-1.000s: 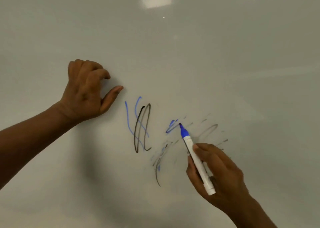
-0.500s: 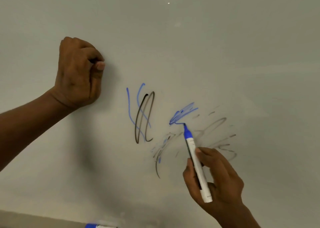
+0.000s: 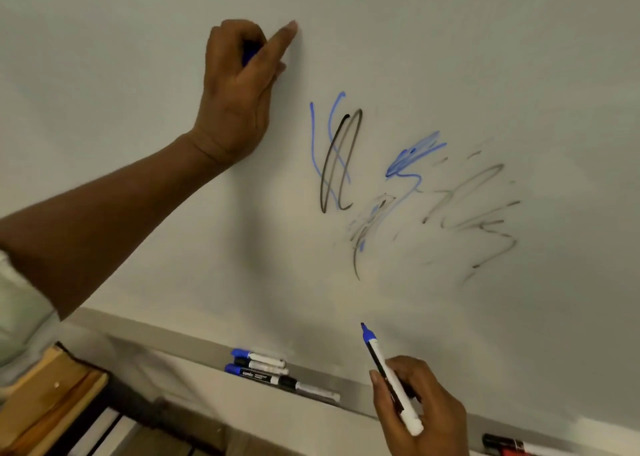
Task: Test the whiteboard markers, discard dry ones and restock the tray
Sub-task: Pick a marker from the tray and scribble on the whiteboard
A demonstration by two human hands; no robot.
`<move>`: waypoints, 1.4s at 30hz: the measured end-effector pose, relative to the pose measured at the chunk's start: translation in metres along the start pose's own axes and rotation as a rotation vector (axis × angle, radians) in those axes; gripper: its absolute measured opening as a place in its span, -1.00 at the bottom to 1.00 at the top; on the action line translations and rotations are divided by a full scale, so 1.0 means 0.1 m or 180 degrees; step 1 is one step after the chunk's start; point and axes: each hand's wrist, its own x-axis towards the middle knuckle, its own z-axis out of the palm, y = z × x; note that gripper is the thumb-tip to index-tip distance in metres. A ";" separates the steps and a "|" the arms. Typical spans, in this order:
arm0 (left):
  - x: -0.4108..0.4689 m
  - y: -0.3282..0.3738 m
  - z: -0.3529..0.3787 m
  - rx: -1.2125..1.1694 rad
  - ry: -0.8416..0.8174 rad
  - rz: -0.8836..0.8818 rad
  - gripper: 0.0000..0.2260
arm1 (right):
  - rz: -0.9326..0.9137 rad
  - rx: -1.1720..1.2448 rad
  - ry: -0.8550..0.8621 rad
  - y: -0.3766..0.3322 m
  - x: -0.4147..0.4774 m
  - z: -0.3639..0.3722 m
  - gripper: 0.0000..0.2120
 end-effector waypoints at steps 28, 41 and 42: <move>-1.31 1.20 -0.52 -0.2709 -0.2928 -0.2174 -0.79 | 0.0927 0.1799 -0.0237 -0.49 0.22 -0.52 -0.76; -1.14 1.31 -0.30 -0.3051 -0.3565 -0.1908 -0.73 | 0.0929 0.1617 -0.0732 -0.38 0.34 -0.77 -0.85; -1.15 1.34 -0.27 -0.3111 -0.3495 -0.1916 -0.72 | 0.0968 0.1697 -0.0745 -0.36 0.34 -0.78 -0.84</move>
